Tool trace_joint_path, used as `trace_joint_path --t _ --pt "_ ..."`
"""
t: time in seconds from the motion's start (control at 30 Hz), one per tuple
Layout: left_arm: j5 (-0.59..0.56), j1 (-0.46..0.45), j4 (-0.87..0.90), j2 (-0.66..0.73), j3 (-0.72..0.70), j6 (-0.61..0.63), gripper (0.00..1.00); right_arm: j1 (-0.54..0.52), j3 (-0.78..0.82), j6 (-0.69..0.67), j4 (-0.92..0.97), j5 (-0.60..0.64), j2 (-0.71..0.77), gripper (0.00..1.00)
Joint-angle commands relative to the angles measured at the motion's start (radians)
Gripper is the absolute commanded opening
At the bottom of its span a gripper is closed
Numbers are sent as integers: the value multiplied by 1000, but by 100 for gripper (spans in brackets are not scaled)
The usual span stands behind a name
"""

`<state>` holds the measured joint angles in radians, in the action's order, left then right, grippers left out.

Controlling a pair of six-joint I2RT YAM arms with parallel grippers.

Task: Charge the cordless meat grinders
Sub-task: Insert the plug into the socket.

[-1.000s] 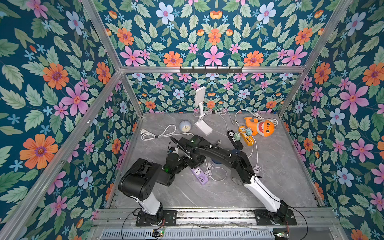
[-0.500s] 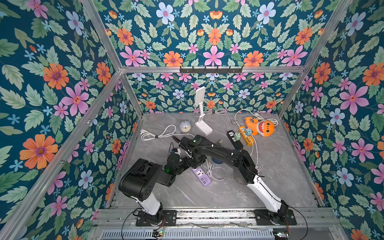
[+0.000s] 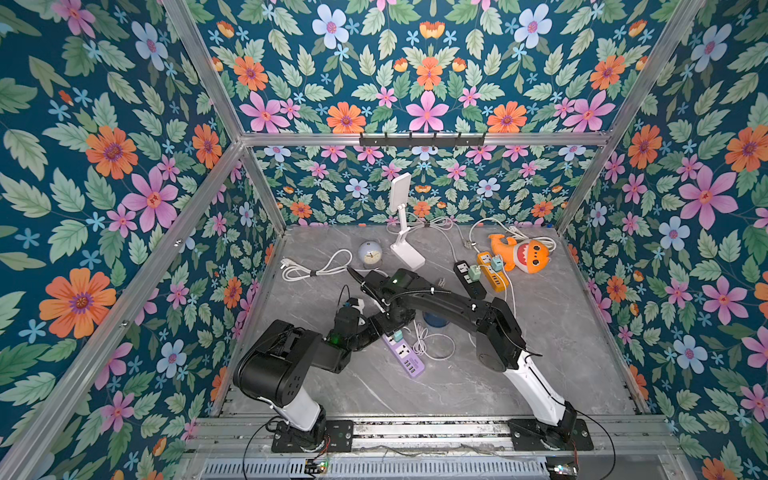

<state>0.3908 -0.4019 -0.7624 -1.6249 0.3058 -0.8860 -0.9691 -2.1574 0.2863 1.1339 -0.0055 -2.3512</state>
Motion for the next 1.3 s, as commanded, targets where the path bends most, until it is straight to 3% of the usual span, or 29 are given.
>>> trace_joint_path --t 0.0,0.33,0.43,0.77,1.03,1.2,1.27 --pt "6 0 249 -15 -4 19 4 -2 33 15 -32 -10 26 56" --pt "3 0 261 -9 3 23 3 -20 100 21 -53 5 93 56" --pt "-1 0 271 0 4 25 3 -30 106 24 -46 23 100 50" --pt "-4 0 291 16 10 28 3 -35 156 41 -48 76 105 48" --pt "-7 0 306 35 10 30 3 -36 169 43 -66 58 104 28" --pt "-14 -1 325 60 12 31 3 -37 223 57 -94 41 110 3" --pt "-18 0 340 74 15 33 3 -37 258 64 -116 33 117 0"
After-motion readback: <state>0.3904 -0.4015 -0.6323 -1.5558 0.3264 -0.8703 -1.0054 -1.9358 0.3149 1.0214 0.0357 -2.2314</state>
